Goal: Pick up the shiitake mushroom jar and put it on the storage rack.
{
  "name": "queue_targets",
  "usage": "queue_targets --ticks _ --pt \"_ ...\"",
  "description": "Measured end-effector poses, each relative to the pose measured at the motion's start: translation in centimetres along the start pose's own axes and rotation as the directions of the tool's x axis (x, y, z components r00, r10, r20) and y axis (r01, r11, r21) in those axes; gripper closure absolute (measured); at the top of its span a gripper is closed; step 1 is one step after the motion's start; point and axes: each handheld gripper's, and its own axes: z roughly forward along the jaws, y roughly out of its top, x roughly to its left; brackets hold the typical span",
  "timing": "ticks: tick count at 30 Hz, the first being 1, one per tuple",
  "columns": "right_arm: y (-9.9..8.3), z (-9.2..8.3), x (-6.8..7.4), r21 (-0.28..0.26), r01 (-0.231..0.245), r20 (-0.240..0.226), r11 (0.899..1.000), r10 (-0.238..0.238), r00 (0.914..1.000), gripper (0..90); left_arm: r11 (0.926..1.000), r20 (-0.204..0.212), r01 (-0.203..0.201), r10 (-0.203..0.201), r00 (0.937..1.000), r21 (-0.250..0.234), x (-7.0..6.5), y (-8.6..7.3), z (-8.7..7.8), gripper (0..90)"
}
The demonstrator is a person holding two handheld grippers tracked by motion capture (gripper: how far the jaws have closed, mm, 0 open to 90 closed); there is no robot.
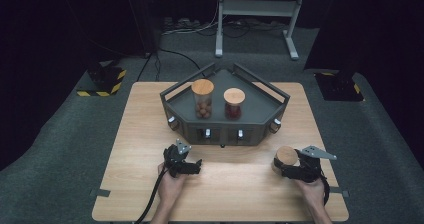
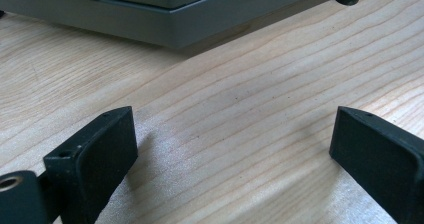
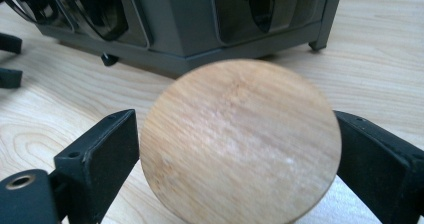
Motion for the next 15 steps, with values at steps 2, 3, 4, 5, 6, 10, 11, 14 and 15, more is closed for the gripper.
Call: queue_targets --ticks 2,3,4,5,6,10,11,14,15 --pt "-0.2 0.1 0.0 0.008 0.003 0.005 1.000 -0.004 1.0000 8.0 1.0000 0.000 0.000 0.000 1.0000 0.000 0.0 0.0 0.0 4.9" --pt "-0.3 0.1 0.0 0.017 0.003 0.006 1.000 -0.003 1.0000 8.1 1.0000 0.000 -0.001 0.001 1.0000 0.000 0.0 0.0 0.0 4.9" --pt "-0.4 0.2 0.0 0.021 0.003 0.008 1.000 -0.003 1.0000 8.2 1.0000 0.000 -0.001 0.001 1.0000 0.000 0.0 0.0 0.0 4.9" --pt "-0.5 0.2 0.0 0.024 0.007 0.011 1.000 -0.007 0.9999 8.3 1.0000 0.000 0.000 0.000 1.0000 0.000 0.0 0.0 0.0 4.9" --pt "-0.6 0.2 0.0 0.028 0.009 0.013 1.000 -0.009 0.9999 8.5 1.0000 0.000 0.000 0.000 1.0000 0.000 0.0 0.0 0.0 4.9" --pt "-1.0 0.4 0.0 0.045 0.013 0.018 0.999 -0.014 0.9997 8.8 1.0000 0.000 0.000 0.000 1.0000 0.000 0.0 0.0 0.0 4.9" --pt "-1.0 0.5 0.0 0.046 0.013 0.020 0.999 -0.014 0.9997 9.0 1.0000 0.000 0.000 0.000 1.0000 0.000 0.0 0.0 0.0 4.9" --pt "-1.2 0.6 0.0 0.054 0.008 0.021 0.998 -0.010 0.9997 9.6 1.0000 0.000 0.000 0.000 1.0000 0.000 0.0 0.0 0.0 4.9" --pt "-1.3 0.7 0.0 0.057 0.006 0.022 0.998 -0.007 0.9997 10.0 1.0000 0.000 0.000 0.000 1.0000 0.000 0.0 0.0 0.0 4.9"
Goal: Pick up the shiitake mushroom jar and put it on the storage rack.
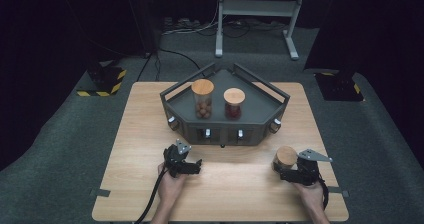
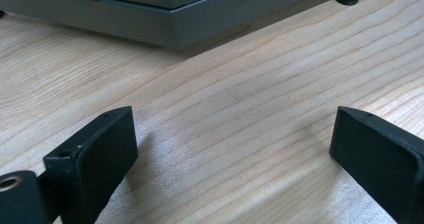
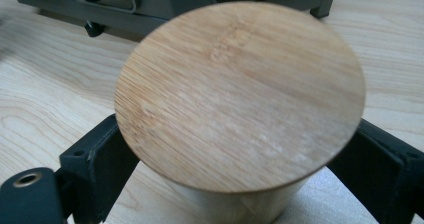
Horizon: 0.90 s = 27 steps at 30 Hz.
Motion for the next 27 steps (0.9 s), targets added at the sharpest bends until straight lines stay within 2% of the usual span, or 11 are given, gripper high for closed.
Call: queue_targets --ticks 18,27 --pt "-0.66 0.46 0.01 0.016 0.008 0.028 1.000 -0.008 0.9996 15.2 1.0000 -0.001 0.000 0.000 1.0000 0.000 0.00 0.00 0.00 4.9" --pt "-0.78 0.62 0.09 0.014 0.009 0.026 1.000 -0.010 0.9996 18.5 1.0000 -0.001 0.001 -0.001 1.0000 0.000 -0.01 -0.01 0.00 4.9"
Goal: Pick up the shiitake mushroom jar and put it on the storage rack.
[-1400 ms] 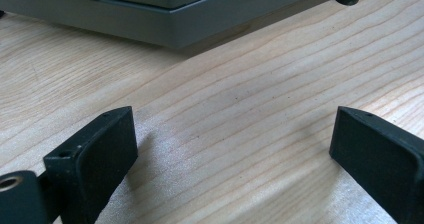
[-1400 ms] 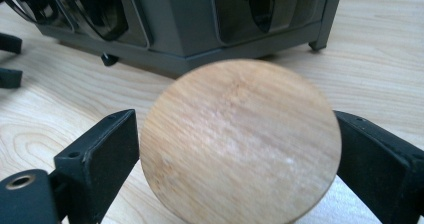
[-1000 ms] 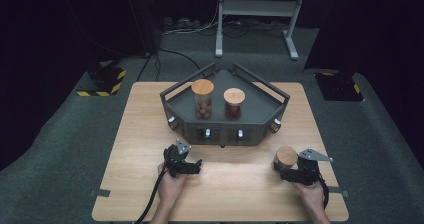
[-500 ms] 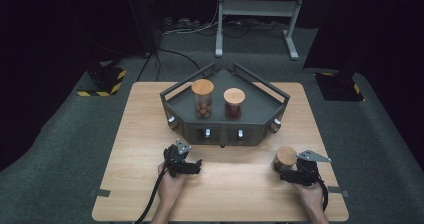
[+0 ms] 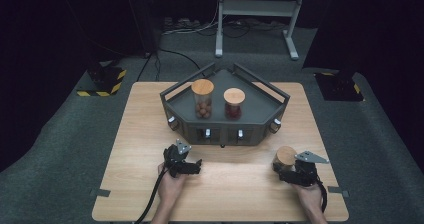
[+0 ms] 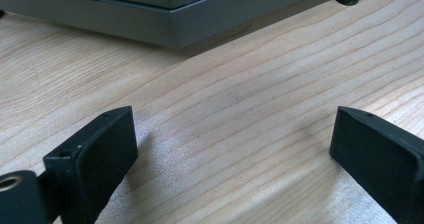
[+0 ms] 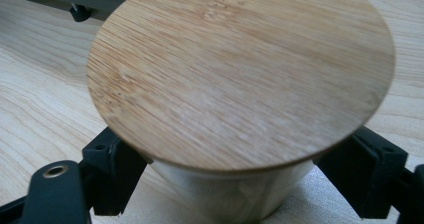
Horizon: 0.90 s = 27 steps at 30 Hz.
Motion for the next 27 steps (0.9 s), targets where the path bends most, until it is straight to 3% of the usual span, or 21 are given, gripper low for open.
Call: queue_targets --ticks 20,27 --pt "0.03 0.02 0.16 -0.006 0.005 0.003 1.000 -0.005 1.0000 22.4 1.0000 0.000 0.001 -0.001 1.0000 0.000 -0.01 0.00 0.00 4.9" --pt "0.04 -0.02 0.29 -0.017 0.031 0.018 0.999 -0.031 0.9994 23.6 1.0000 0.000 0.000 0.000 1.0000 0.001 0.00 0.00 0.00 4.9"
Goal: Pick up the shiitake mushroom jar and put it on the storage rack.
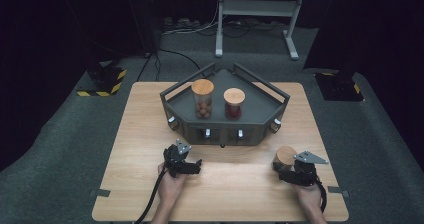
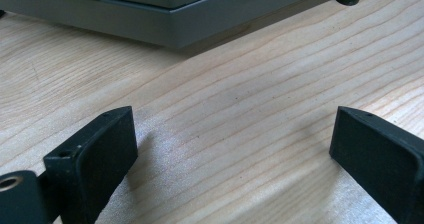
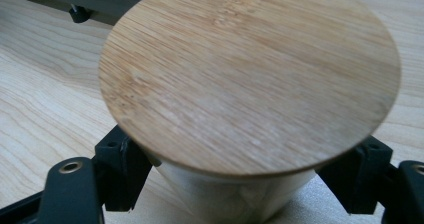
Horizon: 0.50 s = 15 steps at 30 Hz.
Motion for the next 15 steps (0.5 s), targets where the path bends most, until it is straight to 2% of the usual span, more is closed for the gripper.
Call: queue_targets --ticks 7,15 --pt "0.24 -0.09 -0.02 -0.007 0.018 0.001 1.000 -0.018 0.9998 24.9 1.0000 0.000 -0.001 0.001 1.0000 0.000 0.00 0.00 0.00 4.9" --pt "0.39 -0.10 0.09 -0.009 0.016 0.001 1.000 -0.016 0.9999 25.0 1.0000 0.000 0.000 0.000 1.0000 0.000 0.01 0.00 0.00 4.9"
